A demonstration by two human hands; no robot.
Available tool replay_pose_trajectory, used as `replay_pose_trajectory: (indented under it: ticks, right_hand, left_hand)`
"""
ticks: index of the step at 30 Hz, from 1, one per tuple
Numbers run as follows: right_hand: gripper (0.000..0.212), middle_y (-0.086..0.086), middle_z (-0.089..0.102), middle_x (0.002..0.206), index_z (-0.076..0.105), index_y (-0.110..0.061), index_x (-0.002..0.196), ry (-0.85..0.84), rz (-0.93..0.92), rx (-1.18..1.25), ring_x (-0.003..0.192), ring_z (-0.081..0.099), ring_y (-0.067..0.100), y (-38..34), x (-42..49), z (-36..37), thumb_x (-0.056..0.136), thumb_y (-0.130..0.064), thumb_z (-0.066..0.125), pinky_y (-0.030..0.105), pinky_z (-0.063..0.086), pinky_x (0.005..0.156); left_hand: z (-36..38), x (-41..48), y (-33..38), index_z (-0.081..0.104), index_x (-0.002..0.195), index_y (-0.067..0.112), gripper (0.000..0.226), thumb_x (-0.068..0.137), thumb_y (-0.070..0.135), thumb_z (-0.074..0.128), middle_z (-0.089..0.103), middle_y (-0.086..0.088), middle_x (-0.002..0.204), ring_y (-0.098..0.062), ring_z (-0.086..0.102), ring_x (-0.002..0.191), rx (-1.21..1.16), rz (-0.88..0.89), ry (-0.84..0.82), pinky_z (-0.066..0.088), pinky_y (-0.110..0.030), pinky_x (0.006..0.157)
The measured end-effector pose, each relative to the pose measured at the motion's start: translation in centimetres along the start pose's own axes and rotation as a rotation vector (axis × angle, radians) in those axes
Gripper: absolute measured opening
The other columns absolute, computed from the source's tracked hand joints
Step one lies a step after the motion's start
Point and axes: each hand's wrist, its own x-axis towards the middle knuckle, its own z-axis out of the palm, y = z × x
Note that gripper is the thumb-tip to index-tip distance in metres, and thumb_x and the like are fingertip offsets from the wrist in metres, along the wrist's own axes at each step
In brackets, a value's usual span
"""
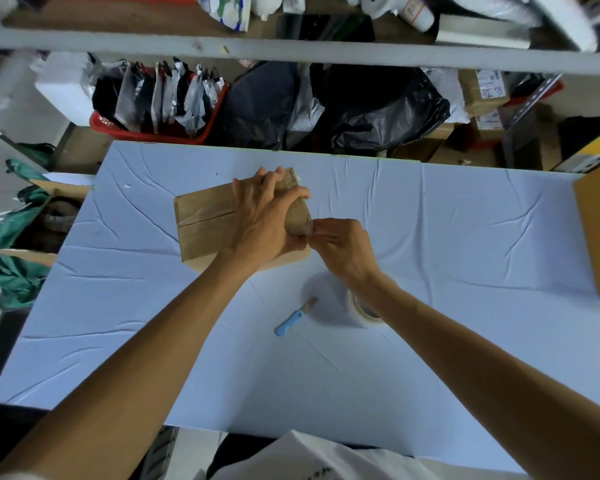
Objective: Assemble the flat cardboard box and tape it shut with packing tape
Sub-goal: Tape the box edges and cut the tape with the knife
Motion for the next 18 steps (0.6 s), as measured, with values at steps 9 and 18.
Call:
replay_pose_trajectory:
  ticks: [9,18]
  right_hand:
    - [0.015,0.003,0.058,0.066,0.060,-0.004,0.077,0.073,0.202,0.194,0.061,0.049,0.014,-0.9,0.1,3.0,0.085,-0.016,0.056,0.027,0.036,0.056]
    - [0.039,0.000,0.034,0.049,0.045,-0.011,0.054,0.260,0.310,0.232,0.047,0.025,0.015,-1.7,1.1,3.1,0.087,-0.025,0.062,0.019,0.020,0.035]
  left_hand:
    - [-0.1,0.7,0.1,0.049,0.128,0.033,0.075,0.059,0.052,0.067,0.042,-0.008,0.136,-0.031,0.039,0.128,0.026,-0.044,-0.015,0.025,-0.057,0.106]
    - [-2.3,0.4,-1.2,0.018,0.147,0.023,0.123,0.048,0.041,0.090,0.032,-0.010,0.147,-0.033,0.026,0.139,-0.309,-0.043,-0.216,0.018,-0.052,0.114]
